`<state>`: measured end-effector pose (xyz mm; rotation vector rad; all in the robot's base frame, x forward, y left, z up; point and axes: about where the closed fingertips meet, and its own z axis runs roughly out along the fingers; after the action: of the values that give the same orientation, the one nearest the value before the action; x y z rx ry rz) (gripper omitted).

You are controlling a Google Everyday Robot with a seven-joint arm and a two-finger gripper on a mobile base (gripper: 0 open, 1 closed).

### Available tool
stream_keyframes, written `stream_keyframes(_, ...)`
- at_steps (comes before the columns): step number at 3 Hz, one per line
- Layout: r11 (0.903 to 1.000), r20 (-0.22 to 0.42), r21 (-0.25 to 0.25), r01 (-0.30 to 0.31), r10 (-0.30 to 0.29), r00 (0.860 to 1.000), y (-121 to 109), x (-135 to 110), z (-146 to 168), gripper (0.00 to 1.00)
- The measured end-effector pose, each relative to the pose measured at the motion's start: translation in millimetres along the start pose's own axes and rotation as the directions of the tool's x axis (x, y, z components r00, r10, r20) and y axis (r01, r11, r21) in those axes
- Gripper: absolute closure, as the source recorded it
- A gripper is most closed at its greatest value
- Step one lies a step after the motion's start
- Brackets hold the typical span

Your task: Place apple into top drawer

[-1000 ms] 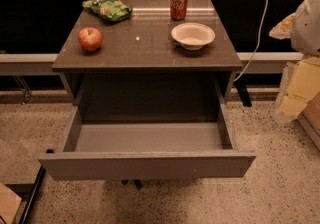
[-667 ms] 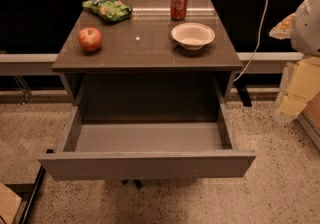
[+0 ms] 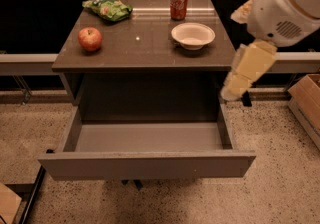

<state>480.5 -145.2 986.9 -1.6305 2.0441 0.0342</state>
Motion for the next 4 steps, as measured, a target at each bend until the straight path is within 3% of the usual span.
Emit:
stream_keyframes(1, 0.9994, 0.104, 0.026, -0.022, 0.019, 0.994, -18.1, -40.8, 21.6, 0.00)
stream_keyframes(2, 0.9988, 0.118, 0.041, -0.025, 0.020, 0.993, -22.3, -45.5, 21.9, 0.00)
stream_keyframes(3, 0.9985, 0.136, 0.009, -0.054, 0.052, 0.989, -18.1, -58.6, 47.7, 0.00)
stream_keyframes(4, 0.9954, 0.210, -0.033, -0.090, 0.095, 0.973, -22.5, -89.7, 90.6, 0.00)
